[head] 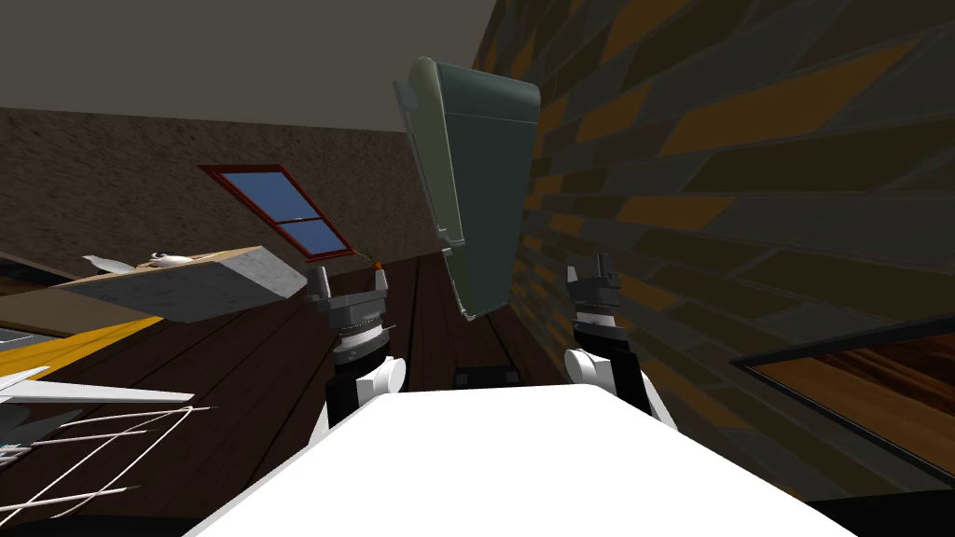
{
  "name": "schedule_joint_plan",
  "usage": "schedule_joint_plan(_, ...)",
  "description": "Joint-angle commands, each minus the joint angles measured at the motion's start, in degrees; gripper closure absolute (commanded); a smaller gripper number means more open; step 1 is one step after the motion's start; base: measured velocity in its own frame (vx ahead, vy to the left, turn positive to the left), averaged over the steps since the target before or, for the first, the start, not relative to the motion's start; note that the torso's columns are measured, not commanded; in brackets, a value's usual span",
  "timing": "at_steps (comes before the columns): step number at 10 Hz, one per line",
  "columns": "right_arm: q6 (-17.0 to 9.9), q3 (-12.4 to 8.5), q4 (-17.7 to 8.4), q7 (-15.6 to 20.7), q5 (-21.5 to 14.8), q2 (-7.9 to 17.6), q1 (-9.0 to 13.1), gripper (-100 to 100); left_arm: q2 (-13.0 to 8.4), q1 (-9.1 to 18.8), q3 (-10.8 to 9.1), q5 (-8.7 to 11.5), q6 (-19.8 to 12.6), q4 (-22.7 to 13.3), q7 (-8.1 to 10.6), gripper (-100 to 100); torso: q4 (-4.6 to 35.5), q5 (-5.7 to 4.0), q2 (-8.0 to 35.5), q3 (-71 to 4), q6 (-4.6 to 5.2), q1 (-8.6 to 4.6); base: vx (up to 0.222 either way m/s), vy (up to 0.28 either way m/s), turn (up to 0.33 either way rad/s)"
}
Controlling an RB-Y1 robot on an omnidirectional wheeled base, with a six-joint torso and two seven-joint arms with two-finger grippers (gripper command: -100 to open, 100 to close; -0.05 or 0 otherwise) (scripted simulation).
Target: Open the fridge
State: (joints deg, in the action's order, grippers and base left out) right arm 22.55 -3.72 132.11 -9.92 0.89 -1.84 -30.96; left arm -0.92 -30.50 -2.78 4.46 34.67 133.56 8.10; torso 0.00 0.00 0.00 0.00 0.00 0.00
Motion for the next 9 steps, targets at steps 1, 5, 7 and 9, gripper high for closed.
schedule_joint_plan(1, 0.0, 0.0, 0.0, 0.0, 0.0, 0.0, 0.0, 0, 0.0, 0.0, 0.0, 0.0, 0.0, 0.0, 0.0, 0, 2.3, 0.0, 2.3, -4.7, 0.0, 0.0, 0.0, 0.0, 0.0)
schedule_joint_plan(5, 0.0, 0.0, 0.0, 0.0, 0.0, 0.0, 0.0, 0, 0.0, 0.0, 0.0, 0.0, 0.0, 0.0, 0.0, 0, 18.5, 0.0, 18.5, -36.9, 0.0, 0.0, 0.0, 0.0, 0.0)
schedule_joint_plan(7, 0.0, 0.0, 0.0, 0.0, 0.0, 0.0, 0.0, 0, 0.0, 0.0, 0.0, 0.0, 0.0, 0.0, 0.0, 0, 26.9, 0.0, 26.9, -53.8, 0.0, 0.0, 0.0, 0.0, 0.0)
schedule_joint_plan(9, 0.0, 0.0, 0.0, 0.0, 0.0, 0.0, 0.0, 0, 0.0, 0.0, 0.0, 0.0, 0.0, 0.0, 0.0, 0, 35.4, 0.0, 35.4, -70.7, 0.0, 0.0, 0.0, 0.0, 0.0)
